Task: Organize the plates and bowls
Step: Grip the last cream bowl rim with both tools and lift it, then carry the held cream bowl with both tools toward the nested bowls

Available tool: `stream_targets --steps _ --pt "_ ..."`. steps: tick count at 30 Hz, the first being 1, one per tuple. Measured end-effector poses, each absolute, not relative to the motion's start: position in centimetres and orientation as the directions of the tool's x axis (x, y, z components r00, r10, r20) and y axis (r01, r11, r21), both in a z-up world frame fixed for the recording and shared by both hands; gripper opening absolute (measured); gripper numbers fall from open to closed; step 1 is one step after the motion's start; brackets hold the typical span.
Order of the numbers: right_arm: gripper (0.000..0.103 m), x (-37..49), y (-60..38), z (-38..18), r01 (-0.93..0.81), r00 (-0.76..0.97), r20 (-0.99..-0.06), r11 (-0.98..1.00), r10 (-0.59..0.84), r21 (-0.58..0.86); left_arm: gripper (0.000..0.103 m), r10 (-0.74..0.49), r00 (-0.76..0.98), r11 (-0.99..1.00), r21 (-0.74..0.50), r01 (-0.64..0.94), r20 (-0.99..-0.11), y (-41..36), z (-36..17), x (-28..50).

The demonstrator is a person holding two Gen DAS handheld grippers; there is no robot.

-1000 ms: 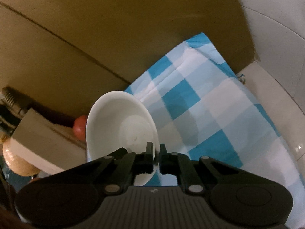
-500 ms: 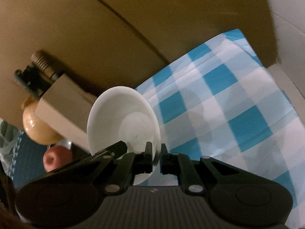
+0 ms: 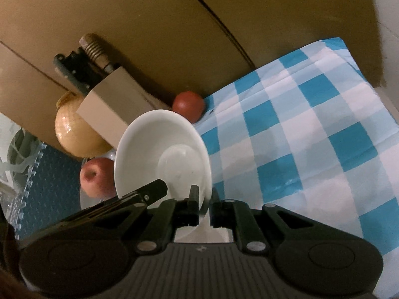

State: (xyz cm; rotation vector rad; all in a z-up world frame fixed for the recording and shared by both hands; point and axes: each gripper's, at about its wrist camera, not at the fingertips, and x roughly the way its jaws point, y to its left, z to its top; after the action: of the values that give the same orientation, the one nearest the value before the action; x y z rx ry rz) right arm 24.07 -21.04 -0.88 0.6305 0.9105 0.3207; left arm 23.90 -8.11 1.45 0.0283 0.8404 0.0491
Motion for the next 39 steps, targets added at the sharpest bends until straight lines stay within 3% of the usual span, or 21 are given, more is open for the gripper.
stream_targets --steps 39 --pt "0.011 19.9 -16.6 -1.9 -0.055 0.475 -0.687 0.797 0.551 0.601 0.041 0.054 0.648 0.995 -0.010 -0.095 -0.760 -3.8 0.0 17.4"
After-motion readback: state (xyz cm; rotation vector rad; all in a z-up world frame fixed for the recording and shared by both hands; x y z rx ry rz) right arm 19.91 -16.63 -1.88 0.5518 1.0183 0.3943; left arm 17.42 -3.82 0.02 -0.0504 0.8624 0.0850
